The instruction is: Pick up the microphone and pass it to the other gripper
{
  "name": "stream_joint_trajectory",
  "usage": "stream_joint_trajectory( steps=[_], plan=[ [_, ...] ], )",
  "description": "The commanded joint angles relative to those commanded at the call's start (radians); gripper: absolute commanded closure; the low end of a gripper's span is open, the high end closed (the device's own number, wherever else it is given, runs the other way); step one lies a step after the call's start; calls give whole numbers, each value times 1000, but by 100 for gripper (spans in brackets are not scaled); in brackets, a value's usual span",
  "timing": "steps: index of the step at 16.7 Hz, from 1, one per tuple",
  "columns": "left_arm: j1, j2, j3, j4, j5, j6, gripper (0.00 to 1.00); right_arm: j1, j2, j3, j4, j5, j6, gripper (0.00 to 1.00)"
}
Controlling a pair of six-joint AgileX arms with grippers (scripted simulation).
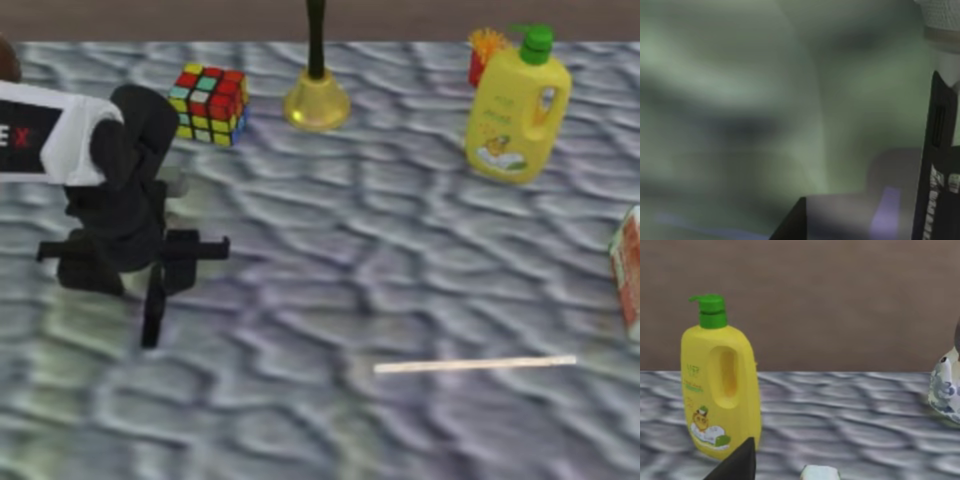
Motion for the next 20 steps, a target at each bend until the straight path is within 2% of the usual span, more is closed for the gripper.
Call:
stream_joint_trajectory(
  steps=[7,8,11,15,20],
  plan=[
    [0,0,0,0,0,0,100,0,0,0,0,0,0,0],
    [0,-60,23,-27,-16,12,100,0,0,0,0,0,0,0],
    [-1,-65,18,5,-1,19,100,0,0,0,0,0,0,0],
    [4,-100,-20,187,81,55,100,0,0,0,0,0,0,0],
    [20,-179,-125,589,244,125,100,0,0,0,0,0,0,0]
  ],
)
